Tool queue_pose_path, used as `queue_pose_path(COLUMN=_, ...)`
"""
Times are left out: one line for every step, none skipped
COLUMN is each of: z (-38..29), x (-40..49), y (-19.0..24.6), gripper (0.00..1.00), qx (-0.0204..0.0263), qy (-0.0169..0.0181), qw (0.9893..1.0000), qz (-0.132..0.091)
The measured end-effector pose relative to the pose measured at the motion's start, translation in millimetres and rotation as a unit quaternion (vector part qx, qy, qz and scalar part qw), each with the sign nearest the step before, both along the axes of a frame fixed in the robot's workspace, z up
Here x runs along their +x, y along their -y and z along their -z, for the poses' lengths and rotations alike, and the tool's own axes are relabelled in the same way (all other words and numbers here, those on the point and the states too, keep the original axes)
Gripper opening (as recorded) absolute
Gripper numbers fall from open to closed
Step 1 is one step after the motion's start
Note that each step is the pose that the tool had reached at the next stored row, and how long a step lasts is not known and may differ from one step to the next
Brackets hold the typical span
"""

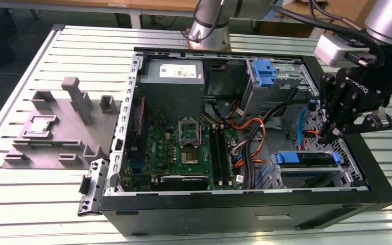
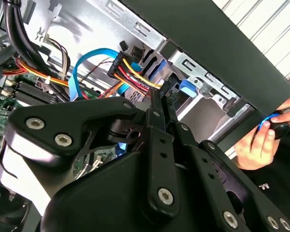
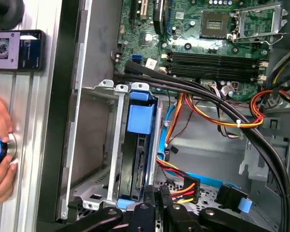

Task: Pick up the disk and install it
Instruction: 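Insert the first disk wire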

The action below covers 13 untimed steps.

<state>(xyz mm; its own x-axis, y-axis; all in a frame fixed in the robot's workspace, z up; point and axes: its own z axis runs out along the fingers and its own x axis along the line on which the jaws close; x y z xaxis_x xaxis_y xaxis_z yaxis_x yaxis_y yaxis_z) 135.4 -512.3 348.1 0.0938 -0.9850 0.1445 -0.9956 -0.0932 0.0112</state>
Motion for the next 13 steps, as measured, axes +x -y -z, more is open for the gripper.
queue_pose_path(z=-0.1, x=0.0, y=0.8, gripper=0.16, qx=0.0025, qy=-0.0001, qw=1.0, qz=0.0)
queue_pose_path(z=-0.2, x=0.0, y=1.6, gripper=0.16, qx=0.0057, qy=-0.0001, qw=1.0, qz=0.0)
queue_pose_path(z=-0.1, x=0.0, y=2.6, gripper=0.16, qx=0.0095, qy=-0.0002, qw=1.0, qz=0.0)
queue_pose_path(z=0.0, x=0.0, y=3.6, gripper=0.16, qx=0.0136, qy=-0.0002, qw=0.9999, qz=0.0)
queue_pose_path(z=-0.1, x=0.1, y=4.7, gripper=0.16, qx=0.0171, qy=-0.0002, qw=0.9999, qz=0.0)
queue_pose_path(z=-0.2, x=0.1, y=6.0, gripper=0.16, qx=0.0198, qy=-0.0003, qw=0.9998, qz=0.001)
queue_pose_path(z=-0.1, x=0.1, y=7.5, gripper=0.16, qx=0.022, qy=-0.0003, qw=0.9998, qz=0.001)
queue_pose_path(z=-0.1, x=0.1, y=8.9, gripper=0.16, qx=0.0238, qy=-0.0003, qw=0.9997, qz=0.001)
queue_pose_path(z=-0.1, x=0.1, y=10.5, gripper=0.16, qx=0.0256, qy=-0.0003, qw=0.9997, qz=0.001)
queue_pose_path(z=-0.1, x=0.1, y=12.0, gripper=0.16, qx=0.0274, qy=-0.0003, qw=0.9996, qz=0.001)
queue_pose_path(z=-0.1, x=0.1, y=13.5, gripper=0.16, qx=0.029, qy=-0.0003, qw=0.9996, qz=0.001)
queue_pose_path(z=-0.1, x=0.1, y=14.9, gripper=0.16, qx=0.0301, qy=-0.0003, qw=0.9995, qz=0.001)
queue_pose_path(z=-0.1, x=0.1, y=15.8, gripper=0.16, qx=0.0303, qy=-0.0003, qw=0.9995, qz=0.002)
